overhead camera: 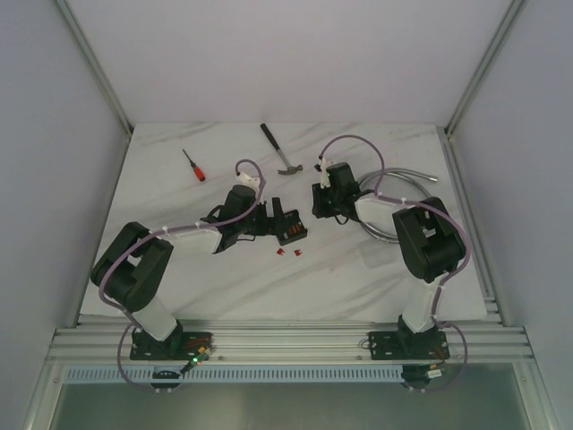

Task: Snap on the fuse box
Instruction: Move the fuse to the center of the board, then adjust the fuse box base at the center of the board.

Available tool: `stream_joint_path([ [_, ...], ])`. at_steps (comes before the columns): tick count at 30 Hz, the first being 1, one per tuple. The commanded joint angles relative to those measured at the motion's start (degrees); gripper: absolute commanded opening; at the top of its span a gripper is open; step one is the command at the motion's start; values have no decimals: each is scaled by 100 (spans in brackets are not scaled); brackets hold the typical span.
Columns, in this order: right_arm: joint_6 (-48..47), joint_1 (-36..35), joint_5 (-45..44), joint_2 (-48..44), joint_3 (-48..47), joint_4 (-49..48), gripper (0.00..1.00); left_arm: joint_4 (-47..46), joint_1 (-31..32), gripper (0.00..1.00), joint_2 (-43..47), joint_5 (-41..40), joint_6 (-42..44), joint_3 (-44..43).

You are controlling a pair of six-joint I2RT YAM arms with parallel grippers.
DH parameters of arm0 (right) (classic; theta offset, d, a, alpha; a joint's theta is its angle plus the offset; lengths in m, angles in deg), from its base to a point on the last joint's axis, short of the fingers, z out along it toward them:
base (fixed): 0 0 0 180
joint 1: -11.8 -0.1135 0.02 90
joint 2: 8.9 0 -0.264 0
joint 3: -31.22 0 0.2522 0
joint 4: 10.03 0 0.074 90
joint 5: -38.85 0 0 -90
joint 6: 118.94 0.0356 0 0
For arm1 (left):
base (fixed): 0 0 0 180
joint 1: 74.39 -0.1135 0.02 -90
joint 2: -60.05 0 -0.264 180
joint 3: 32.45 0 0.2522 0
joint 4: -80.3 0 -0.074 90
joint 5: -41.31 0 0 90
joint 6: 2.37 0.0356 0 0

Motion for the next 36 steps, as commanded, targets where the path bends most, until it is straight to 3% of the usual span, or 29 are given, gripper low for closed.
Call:
stream_joint_path([
  [1, 54, -122, -167, -223, 149, 622, 39, -191, 6, 100, -201, 270, -27, -264],
  [14, 478, -143, -1481, -755, 371, 512, 48, -323, 4, 100, -961, 628, 63, -855],
  [23, 638, -152, -1515, -645, 604, 55, 53, -343, 2, 100, -1145, 903, 141, -1113],
  [36, -464, -153, -1160, -277, 401, -77, 50, -192, -59, 100, -420, 278, 70, -685],
])
